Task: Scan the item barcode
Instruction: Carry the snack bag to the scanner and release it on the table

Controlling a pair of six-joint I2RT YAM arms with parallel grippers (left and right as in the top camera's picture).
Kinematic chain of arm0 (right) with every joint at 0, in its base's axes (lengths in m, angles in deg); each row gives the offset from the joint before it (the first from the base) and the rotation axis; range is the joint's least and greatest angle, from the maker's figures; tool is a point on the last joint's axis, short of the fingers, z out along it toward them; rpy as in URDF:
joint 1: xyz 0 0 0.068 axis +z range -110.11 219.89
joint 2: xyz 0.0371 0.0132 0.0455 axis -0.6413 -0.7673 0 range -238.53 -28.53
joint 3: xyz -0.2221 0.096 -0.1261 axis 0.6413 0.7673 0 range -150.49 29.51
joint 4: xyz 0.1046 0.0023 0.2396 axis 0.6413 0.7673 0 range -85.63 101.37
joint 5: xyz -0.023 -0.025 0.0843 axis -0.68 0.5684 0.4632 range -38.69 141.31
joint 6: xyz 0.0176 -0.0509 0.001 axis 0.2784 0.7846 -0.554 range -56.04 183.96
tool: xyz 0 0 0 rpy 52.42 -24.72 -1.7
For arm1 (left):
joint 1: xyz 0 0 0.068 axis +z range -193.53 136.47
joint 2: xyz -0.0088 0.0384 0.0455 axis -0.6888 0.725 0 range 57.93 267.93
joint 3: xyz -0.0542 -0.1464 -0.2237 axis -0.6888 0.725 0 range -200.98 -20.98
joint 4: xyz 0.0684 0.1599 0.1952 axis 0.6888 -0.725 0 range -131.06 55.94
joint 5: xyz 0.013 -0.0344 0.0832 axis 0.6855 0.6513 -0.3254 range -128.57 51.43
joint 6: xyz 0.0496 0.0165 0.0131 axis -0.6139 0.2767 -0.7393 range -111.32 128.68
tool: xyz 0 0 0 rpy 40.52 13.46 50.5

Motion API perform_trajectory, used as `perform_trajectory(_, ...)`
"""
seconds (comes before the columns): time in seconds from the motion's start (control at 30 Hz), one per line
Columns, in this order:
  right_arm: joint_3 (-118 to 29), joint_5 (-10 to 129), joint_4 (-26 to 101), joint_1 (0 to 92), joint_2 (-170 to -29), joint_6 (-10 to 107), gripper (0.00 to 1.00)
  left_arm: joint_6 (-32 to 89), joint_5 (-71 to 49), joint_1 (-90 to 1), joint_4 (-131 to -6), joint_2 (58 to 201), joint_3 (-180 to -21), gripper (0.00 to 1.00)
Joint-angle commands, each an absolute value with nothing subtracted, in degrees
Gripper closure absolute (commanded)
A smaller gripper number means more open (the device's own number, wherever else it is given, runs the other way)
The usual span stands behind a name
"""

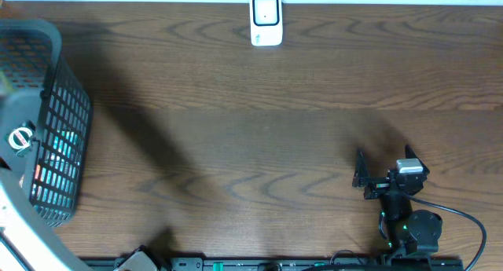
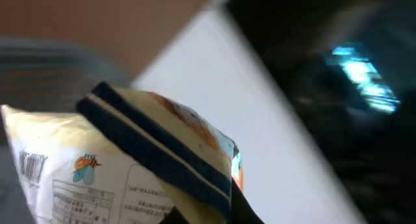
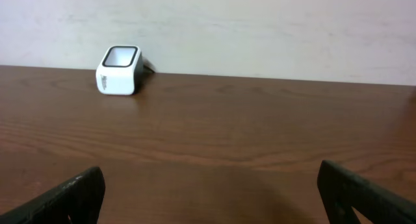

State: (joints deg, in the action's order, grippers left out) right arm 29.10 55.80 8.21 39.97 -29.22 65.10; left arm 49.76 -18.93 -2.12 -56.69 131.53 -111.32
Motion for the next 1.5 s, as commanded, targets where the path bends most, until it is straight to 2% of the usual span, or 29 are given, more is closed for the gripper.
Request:
perform_trajectory(0.0, 29.1, 56.2, 8.4, 40.4, -29.0, 65.9, 0.01, 57.8, 1.4, -2.9, -47.7, 127.3, -112.0, 0.93)
perform_trajectory(0.07, 29.1, 56.2, 8.4, 40.4, -29.0, 65.9, 0.01, 60.3, 6.0, -4.6, -43.9, 126.4, -112.0, 0.93)
perform_trajectory(0.2, 29.1, 56.2, 8.4, 40.4, -29.0, 65.9, 0.01, 59.8, 8.2, -15.3, -42.6, 125.8, -112.0, 0.92)
perform_trajectory(0.47, 29.1, 56.2, 8.4, 40.4, -29.0, 65.9, 0.01, 40.9, 6.4, -40.6, -45.9, 130.6, -111.9, 0.93)
perform_trajectory(0.7, 29.1, 56.1, 8.4, 40.4, -29.0, 65.9, 0.01, 30.4, -3.8, -59.7, -52.2, 140.9, -111.9, 0.93)
perform_trajectory(0.93, 29.1, 56.2, 8.4, 40.4, -29.0, 65.9, 0.01, 28.8, -15.1, -71.0, -54.5, 155.4, -111.9, 0.92)
perform_trajectory(1.1, 29.1, 56.2, 8.4, 40.4, -29.0, 65.9, 0.01, 28.9, -15.3, -76.3, -52.3, 164.7, -111.9, 0.93)
perform_trajectory(1.13, 29.1, 56.2, 8.4, 40.4, -29.0, 65.9, 0.01, 28.9, -15.3, -77.0, -51.7, 165.6, -111.9, 0.90)
perform_trajectory(1.17, 29.1, 56.2, 8.4, 40.4, -29.0, 65.9, 0.01, 29.1, -15.3, -77.5, -51.4, 166.4, -111.9, 0.73)
perform_trajectory(1.2, 29.1, 56.2, 8.4, 40.4, -29.0, 65.9, 0.01, 29.1, -15.3, -78.1, -51.1, 166.9, -111.9, 0.63)
perform_trajectory(1.3, 29.1, 56.2, 8.4, 40.4, -29.0, 65.9, 0.01, 29.1, -15.3, -78.9, -50.0, 166.8, -112.0, 0.53)
perform_trajectory(1.33, 29.1, 56.1, 8.4, 40.4, -29.0, 65.9, 0.01, 29.1, -15.2, -78.9, -49.3, 166.5, -112.0, 0.47)
perform_trajectory(1.37, 29.1, 56.1, 8.4, 40.4, -29.0, 65.9, 0.01, 29.1, -15.2, -78.5, -48.7, 165.3, -112.6, 0.36)
perform_trajectory(1.47, 29.1, 56.2, 8.4, 40.4, -29.0, 65.9, 0.01, 29.1, -15.3, -76.7, -48.7, 161.6, -113.5, 0.35)
